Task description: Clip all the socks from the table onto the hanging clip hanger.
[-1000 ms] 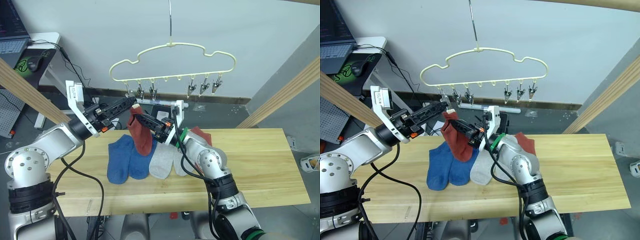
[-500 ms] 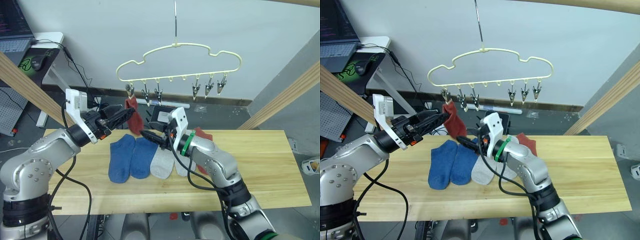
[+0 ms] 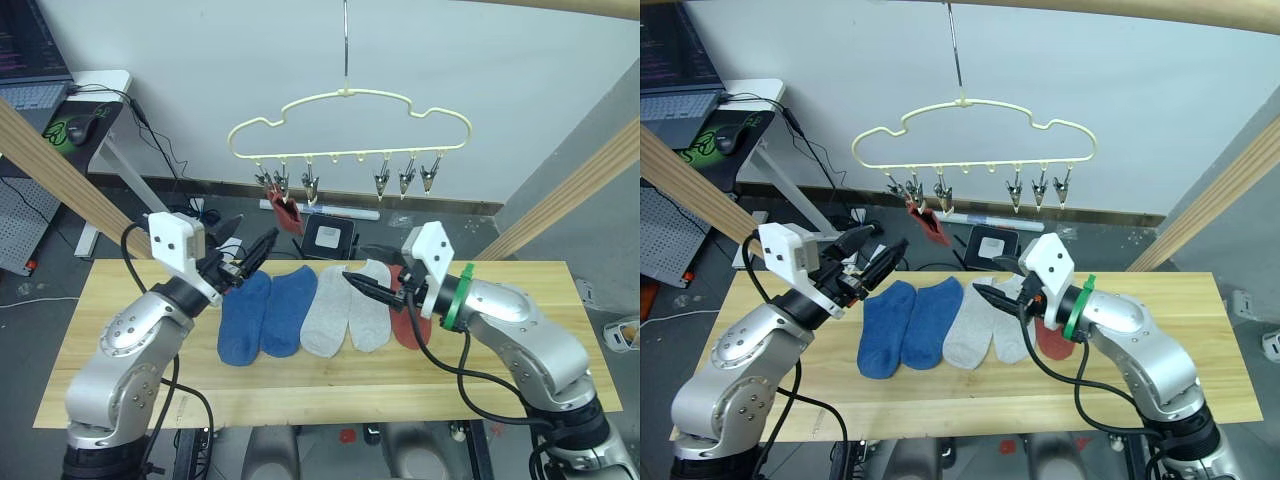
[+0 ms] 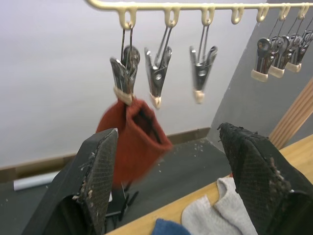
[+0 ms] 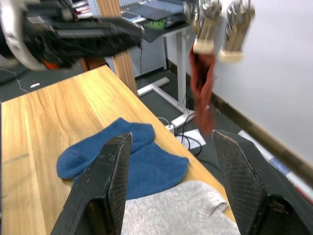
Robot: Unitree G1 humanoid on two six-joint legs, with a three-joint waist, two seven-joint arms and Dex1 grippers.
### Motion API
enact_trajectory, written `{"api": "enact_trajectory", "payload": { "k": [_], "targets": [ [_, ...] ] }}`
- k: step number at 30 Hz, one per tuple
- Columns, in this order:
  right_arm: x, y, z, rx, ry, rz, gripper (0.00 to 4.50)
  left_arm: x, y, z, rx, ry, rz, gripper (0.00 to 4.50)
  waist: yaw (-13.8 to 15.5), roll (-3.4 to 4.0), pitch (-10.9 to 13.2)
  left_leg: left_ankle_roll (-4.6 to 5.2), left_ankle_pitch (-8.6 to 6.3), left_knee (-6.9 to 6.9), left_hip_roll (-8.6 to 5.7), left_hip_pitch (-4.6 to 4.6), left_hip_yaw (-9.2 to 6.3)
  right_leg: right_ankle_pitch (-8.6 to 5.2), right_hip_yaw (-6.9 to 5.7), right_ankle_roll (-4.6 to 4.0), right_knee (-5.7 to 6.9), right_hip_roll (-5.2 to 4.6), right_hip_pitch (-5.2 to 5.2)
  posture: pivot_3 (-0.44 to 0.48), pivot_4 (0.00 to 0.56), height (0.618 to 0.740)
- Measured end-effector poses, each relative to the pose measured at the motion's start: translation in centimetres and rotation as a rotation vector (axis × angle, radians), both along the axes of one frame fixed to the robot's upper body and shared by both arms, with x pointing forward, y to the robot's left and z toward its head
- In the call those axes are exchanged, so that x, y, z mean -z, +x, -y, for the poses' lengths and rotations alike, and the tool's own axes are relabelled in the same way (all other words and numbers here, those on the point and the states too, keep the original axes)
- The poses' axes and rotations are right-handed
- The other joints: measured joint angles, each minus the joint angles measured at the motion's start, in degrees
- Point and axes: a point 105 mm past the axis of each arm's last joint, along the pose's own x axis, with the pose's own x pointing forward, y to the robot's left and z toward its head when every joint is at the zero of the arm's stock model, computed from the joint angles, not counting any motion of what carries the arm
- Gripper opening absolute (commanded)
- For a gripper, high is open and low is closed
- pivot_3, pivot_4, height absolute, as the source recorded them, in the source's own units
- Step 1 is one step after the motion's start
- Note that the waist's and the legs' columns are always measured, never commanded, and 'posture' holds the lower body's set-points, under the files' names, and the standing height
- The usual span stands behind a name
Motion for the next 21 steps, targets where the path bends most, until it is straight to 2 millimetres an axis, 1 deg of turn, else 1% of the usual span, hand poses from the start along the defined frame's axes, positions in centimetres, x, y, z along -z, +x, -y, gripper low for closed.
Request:
{"api": "enact_trajectory", "payload": {
  "k": [3, 4, 6, 11, 13, 18, 21],
  "targets": [
    [-0.1, -0.2, 0.8, 0.010, -0.012, -0.009, 2.71, -0.3, 0.3, 0.5, -0.011, -0.005, 0.038, 3.55, -0.09, 0.02, -0.02, 0.00, 0.00, 0.07, -0.01, -0.01, -0.01, 0.03, 0.01, 0.03, 0.00, 0.05, 0.02, -0.112, 0.281, 0.740],
    [-0.1, -0.1, 1.0, 0.017, -0.019, -0.012, 2.75, -0.5, 0.4, 0.5, -0.015, -0.006, 0.047, 3.17, -0.10, 0.02, -0.03, 0.01, 0.00, 0.12, -0.01, -0.02, 0.01, 0.05, 0.01, 0.03, 0.00, 0.09, 0.03, -0.122, 0.283, 0.740],
    [0.1, -0.2, 1.3, 0.020, -0.027, -0.023, 2.75, -0.6, 0.5, 0.6, -0.028, -0.003, 0.071, 2.73, -0.17, 0.03, -0.03, 0.01, 0.00, 0.14, -0.01, -0.02, 0.02, 0.07, 0.01, 0.03, 0.00, 0.13, 0.03, -0.126, 0.285, 0.740],
    [0.1, -0.2, 1.7, 0.029, -0.035, -0.025, 2.75, -0.6, 1.1, 1.2, -0.041, 0.006, 0.101, 2.73, -0.18, 0.05, -0.04, 0.02, -0.01, 0.38, 0.04, -0.06, 0.01, 0.14, 0.02, 0.02, 0.02, 0.30, 0.04, -0.131, 0.287, 0.740],
    [0.0, -0.4, 1.8, 0.026, -0.035, -0.020, 2.75, -0.9, 1.5, 1.2, -0.070, 0.001, 0.131, 2.73, -0.18, 0.05, -0.04, 0.02, -0.01, 0.41, 0.04, -0.06, 0.02, 0.18, 0.02, 0.06, 0.01, 0.31, 0.05, -0.136, 0.289, 0.740],
    [-1.0, -0.4, 2.3, 0.044, -0.018, 0.029, 2.75, -0.5, 2.4, 1.5, -0.107, 0.022, 0.150, 2.73, -0.19, 0.05, -0.05, 0.03, -0.01, 0.47, 0.03, -0.05, 0.09, 0.22, 0.02, 0.12, 0.00, 0.32, 0.07, -0.145, 0.293, 0.740],
    [-2.0, -0.3, 2.6, 0.055, 0.004, 0.084, 2.75, -0.2, 2.9, 1.6, -0.113, 0.031, 0.155, 2.73, -0.22, 0.05, -0.05, 0.03, -0.01, 0.47, 0.04, -0.05, 0.11, 0.23, 0.02, 0.12, 0.00, 0.33, 0.06, -0.157, 0.291, 0.740]
  ]
}}
